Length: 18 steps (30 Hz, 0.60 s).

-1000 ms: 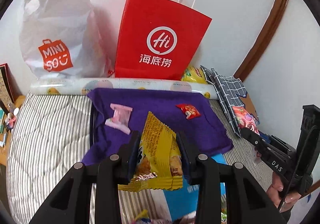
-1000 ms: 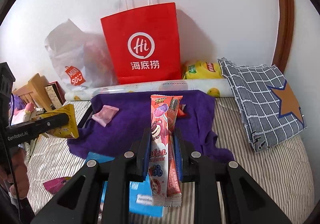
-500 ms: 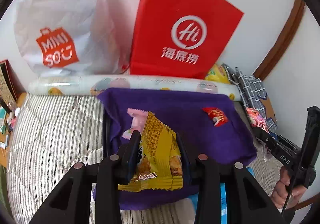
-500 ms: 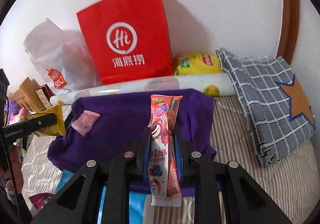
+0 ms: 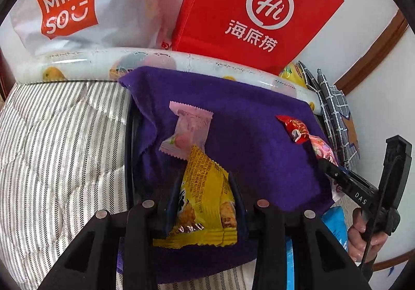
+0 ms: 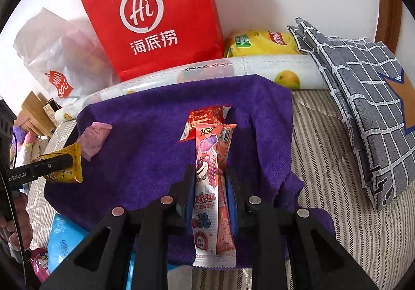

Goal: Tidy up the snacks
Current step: 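Lower the ice-pop tube onto the towel and open the right tool while the left tool releases the yellow bag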

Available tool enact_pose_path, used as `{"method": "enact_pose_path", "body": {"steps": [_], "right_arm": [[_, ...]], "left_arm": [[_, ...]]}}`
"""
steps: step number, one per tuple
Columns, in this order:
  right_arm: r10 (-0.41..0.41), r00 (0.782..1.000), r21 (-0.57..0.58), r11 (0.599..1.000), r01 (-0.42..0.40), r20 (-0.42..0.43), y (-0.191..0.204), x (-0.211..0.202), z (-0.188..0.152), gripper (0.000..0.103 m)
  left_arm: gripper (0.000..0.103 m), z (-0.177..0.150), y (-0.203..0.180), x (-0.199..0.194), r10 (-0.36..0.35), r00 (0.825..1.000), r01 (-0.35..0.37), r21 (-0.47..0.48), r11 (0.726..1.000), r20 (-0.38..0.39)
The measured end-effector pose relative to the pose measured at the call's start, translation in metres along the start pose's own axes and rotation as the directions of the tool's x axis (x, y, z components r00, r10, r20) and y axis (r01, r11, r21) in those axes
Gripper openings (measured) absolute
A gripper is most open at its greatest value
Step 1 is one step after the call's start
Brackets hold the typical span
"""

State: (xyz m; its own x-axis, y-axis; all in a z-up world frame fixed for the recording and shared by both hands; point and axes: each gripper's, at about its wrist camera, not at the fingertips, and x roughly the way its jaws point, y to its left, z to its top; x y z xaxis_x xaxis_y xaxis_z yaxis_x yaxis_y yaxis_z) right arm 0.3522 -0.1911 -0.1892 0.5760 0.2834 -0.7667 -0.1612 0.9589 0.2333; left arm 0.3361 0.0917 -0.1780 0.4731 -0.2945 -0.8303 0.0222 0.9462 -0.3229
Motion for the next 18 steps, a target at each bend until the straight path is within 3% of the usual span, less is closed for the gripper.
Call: {"method": "enact_pose_path", "body": {"steps": [11,14,16,18], "right_arm": [[0.028,0.999,0.018,0.999,-0.028,0.036,-0.002,-0.010,0.001,0.032],[0.031,0.997,0.010,0.999,-0.032,0.068,-0.001,-0.021,0.002,0.046],[0.017,0.996,0.009,1.000,-0.018,0.092,0.001,-0.029,0.003,0.058],[-0.020,0.994,0.008,1.000,0.019,0.104,0.005,-0.039,0.006,0.059]], "left_arm": [[0.038,0.001,-0.002,0.003,-0.004,1.000,0.004,0.003,1.000,-0.024],[0.059,0.002,-0.003,0.000,0.002,0.999,-0.002,-0.003,1.000,-0.034],[0.062,0.002,-0.003,-0.007,0.002,1.000,-0.002,0.001,1.000,-0.017],[0.065,0.004,-0.005,-0.015,0.022,1.000,-0.022,0.003,1.000,-0.006]]}}
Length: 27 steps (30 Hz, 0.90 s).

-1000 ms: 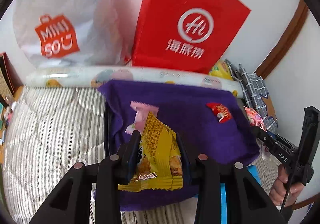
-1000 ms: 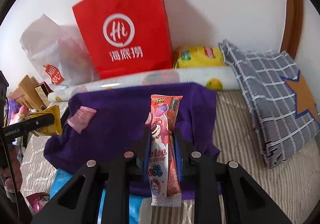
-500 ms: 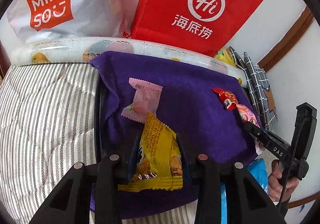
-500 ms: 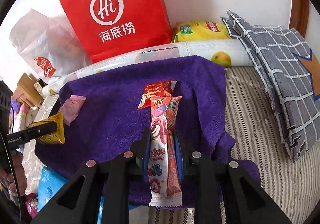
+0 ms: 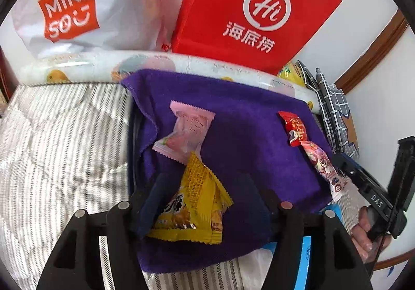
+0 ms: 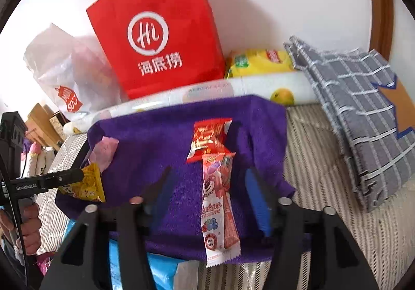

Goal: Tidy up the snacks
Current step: 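Lower the ice-pop tube onto the towel and open the right tool while the left tool releases the yellow bag, then grasp the green chip bag on the bed with the right tool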

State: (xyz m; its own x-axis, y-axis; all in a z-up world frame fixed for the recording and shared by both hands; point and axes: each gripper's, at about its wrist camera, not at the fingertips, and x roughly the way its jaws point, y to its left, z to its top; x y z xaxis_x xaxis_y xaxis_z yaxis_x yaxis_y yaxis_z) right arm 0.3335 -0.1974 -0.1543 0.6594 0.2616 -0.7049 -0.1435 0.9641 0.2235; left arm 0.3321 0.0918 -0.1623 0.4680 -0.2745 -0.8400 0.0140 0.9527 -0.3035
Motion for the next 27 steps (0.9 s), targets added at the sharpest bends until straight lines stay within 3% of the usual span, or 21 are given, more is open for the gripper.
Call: {"method": "enact_pose_path", "body": {"steps": [5,7,12,16,23,27], "right_arm": [[-0.069,0.997,-0.036,0.997,0.071,0.041,0.011,-0.033,0.004,0.069],[-0.090,0.994,-0.049,0.994,0.093,0.063,0.017,-0.048,0.002,0.080],[-0.150,0.985,-0.043,0.987,0.155,0.090,0.030,-0.084,-0.011,0.089],[-0.149,0.979,-0.041,0.987,0.156,0.137,0.037,-0.110,-0.024,0.089],[-0.160,0.978,-0.043,0.985,0.167,0.135,0.043,-0.139,-0.054,0.089],[-0.106,0.987,-0.039,0.993,0.112,0.124,0.043,-0.149,-0.073,0.089]], "left_arm": [[0.071,-0.004,-0.003,-0.020,0.048,0.999,-0.048,0.006,0.999,0.024],[0.076,-0.009,-0.003,-0.030,0.060,0.998,-0.060,0.007,0.998,0.037],[0.079,-0.025,-0.005,-0.060,0.085,0.994,-0.085,0.003,0.996,0.066],[0.079,-0.042,-0.006,-0.087,0.059,0.993,-0.061,0.013,0.998,0.099],[0.079,-0.075,-0.006,-0.120,0.058,0.988,-0.058,-0.006,0.998,0.140],[0.078,-0.094,-0.004,-0.133,0.087,0.982,-0.083,-0.029,0.996,0.168]]}}
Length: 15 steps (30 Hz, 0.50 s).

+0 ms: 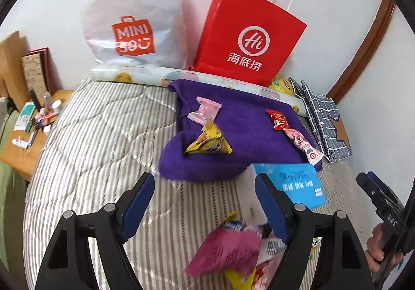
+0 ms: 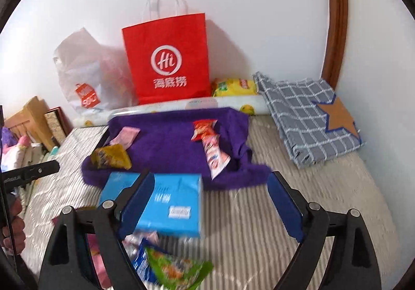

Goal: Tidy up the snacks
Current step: 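Grasp the green chip bag on the bed with the right tool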

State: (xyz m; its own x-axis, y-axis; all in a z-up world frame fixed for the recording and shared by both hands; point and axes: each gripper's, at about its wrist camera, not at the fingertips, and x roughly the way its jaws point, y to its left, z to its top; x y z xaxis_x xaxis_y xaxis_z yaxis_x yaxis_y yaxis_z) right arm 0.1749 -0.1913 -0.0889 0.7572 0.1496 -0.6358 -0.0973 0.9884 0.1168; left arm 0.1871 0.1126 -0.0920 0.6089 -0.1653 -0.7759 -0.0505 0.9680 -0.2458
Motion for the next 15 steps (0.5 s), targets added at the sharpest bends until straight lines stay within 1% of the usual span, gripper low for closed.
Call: {"method": "enact_pose_path", "body": {"steps": [2,6,9,11,15], "right_arm": [[0.035,0.999,0.000,0.999,-0.035,0.005,0.001,-0.006,-0.010,0.089],[0.077,0.996,0.000,0.997,-0.077,-0.039,0.005,-0.007,-0.026,0.089],[0.109,0.992,-0.027,0.993,-0.111,-0.063,0.013,-0.006,-0.043,0.089],[0.112,0.991,-0.050,0.992,-0.116,-0.076,0.019,-0.005,-0.053,0.089],[0.143,0.984,-0.063,0.987,-0.150,-0.106,0.023,0.001,-0.074,0.083]], "left_arm": [[0.078,-0.008,0.003,-0.006,0.016,1.000,-0.016,0.002,1.000,-0.001],[0.079,-0.020,0.009,-0.013,-0.002,1.000,0.001,-0.021,1.000,-0.020],[0.079,-0.030,0.011,-0.017,0.006,1.000,-0.006,-0.022,1.000,-0.012],[0.079,-0.037,0.014,-0.020,-0.008,1.000,0.007,-0.026,1.000,-0.004],[0.079,-0.048,0.020,-0.022,-0.031,1.000,0.031,-0.043,0.999,-0.002]]}}
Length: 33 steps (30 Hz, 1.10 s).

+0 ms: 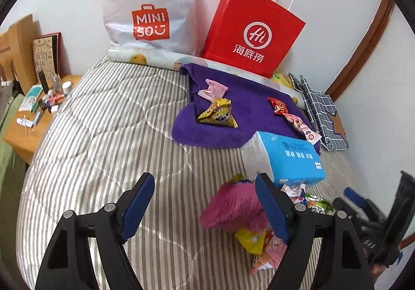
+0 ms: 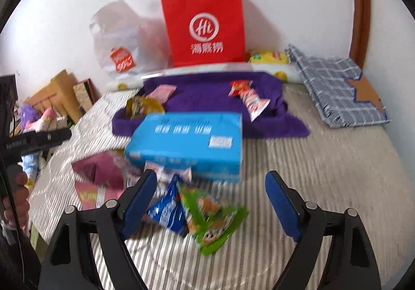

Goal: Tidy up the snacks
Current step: 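Grasp the green chip bag on the bed with the right tool, then grasp the pink snack bag with the left tool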

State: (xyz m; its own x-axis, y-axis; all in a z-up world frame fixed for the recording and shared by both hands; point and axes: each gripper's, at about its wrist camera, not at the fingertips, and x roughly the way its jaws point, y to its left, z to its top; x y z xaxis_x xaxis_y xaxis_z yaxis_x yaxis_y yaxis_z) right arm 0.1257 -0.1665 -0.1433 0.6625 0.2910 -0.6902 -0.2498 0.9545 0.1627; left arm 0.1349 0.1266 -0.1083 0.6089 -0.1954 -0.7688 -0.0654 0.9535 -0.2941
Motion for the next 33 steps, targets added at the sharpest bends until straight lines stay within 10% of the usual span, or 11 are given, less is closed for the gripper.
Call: {"method": "enact_pose_path", "body": {"steps": [11,18,33], "right_arm": [[-0.008,0.998,0.003,1.000,0.009,-0.060,-0.003,0.032,-0.025,0.076],[-0.001,0.998,0.001,1.000,0.001,-0.060,-0.004,0.040,-0.029,0.053],[-0.095,0.995,0.042,0.995,0.094,0.015,-0.049,0.005,-0.028,0.051]], "left_arm": [[0.079,-0.018,0.010,0.006,-0.025,0.999,0.025,-0.021,0.999,-0.026],[0.079,-0.024,0.003,0.005,-0.037,0.999,0.037,0.009,0.999,-0.031],[0.088,-0.010,-0.031,0.029,-0.091,0.995,0.093,0.091,0.991,-0.032]]}}
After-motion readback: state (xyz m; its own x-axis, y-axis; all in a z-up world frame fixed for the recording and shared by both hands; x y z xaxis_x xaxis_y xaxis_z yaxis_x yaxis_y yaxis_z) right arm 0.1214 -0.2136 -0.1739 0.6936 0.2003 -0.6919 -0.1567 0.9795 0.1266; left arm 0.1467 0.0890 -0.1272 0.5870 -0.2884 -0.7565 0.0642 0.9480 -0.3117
